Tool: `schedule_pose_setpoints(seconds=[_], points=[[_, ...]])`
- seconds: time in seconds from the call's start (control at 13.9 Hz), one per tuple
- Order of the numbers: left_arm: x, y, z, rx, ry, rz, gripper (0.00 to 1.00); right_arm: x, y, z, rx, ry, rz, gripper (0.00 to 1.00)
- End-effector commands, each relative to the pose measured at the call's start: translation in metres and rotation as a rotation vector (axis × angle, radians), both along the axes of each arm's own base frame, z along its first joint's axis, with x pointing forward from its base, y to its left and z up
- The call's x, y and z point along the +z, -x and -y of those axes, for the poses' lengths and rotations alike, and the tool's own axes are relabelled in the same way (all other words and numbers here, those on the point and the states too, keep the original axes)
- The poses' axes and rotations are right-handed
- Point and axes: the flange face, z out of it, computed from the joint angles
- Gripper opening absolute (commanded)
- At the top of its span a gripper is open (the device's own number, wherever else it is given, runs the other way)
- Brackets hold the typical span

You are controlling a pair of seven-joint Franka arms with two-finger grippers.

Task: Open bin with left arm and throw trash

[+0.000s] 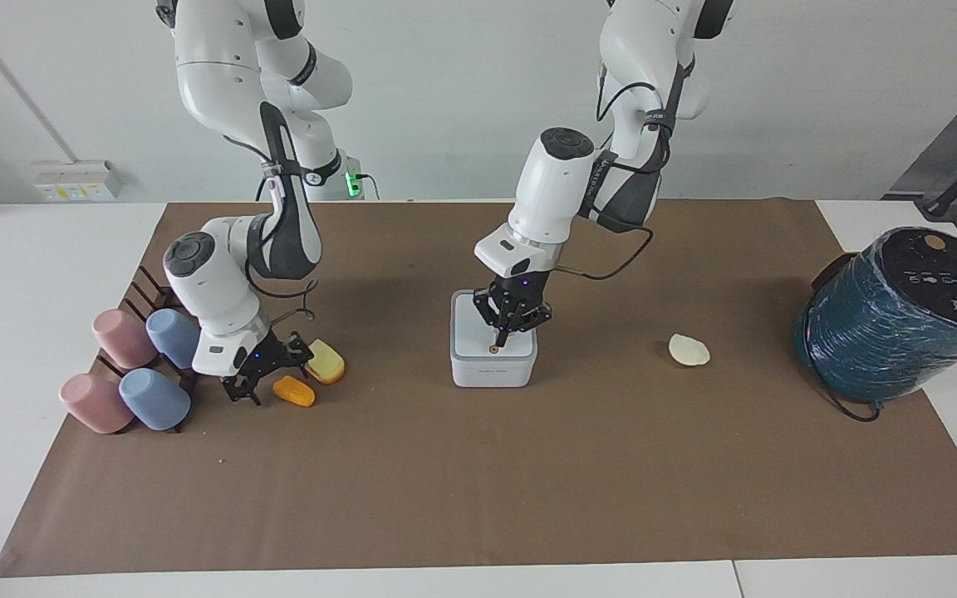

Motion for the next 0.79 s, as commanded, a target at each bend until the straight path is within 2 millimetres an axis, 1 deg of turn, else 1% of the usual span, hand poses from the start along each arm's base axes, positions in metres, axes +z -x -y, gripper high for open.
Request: schedule_pose_setpoints(seconds=[0.0, 0.14, 0.22, 0.29, 0.36, 0.5, 0.58, 0.65, 0.72], points=[[-0.011, 0.009, 0.005, -0.006, -0.020, -0.027, 0.00, 0.002, -0.005, -0.014, 0.036, -0.017, 0.022, 0.90], [-0.001, 0.011, 0.003, -0.008, -0.053, -0.071, 0.00, 0.004, -0.008, -0.014, 0.035, -0.014, 0.046, 0.88], [0.015, 0.016, -0.002, -0.006, -0.060, -0.081, 0.00, 0.003, -0.009, -0.017, 0.037, -0.014, 0.051, 0.88], [0.028, 0.022, -0.006, -0.006, -0.070, -0.095, 0.00, 0.000, -0.009, -0.017, 0.040, -0.013, 0.047, 0.84], [0.047, 0.029, -0.013, -0.004, -0.082, -0.109, 0.00, -0.001, -0.009, -0.016, 0.041, -0.013, 0.044, 0.67], [0.067, 0.041, -0.028, 0.003, -0.123, -0.160, 0.00, -0.001, -0.009, -0.018, 0.039, -0.014, 0.045, 0.11], [0.074, 0.047, -0.035, 0.008, -0.142, -0.185, 0.00, 0.004, -0.012, -0.021, 0.040, -0.015, 0.054, 0.00], [0.081, 0.051, -0.044, 0.031, -0.156, -0.210, 0.00, 0.007, -0.014, -0.022, 0.033, -0.018, 0.054, 0.00], [0.085, 0.051, -0.058, 0.057, -0.171, -0.235, 0.00, 0.016, -0.018, -0.023, 0.016, -0.023, 0.062, 0.00]])
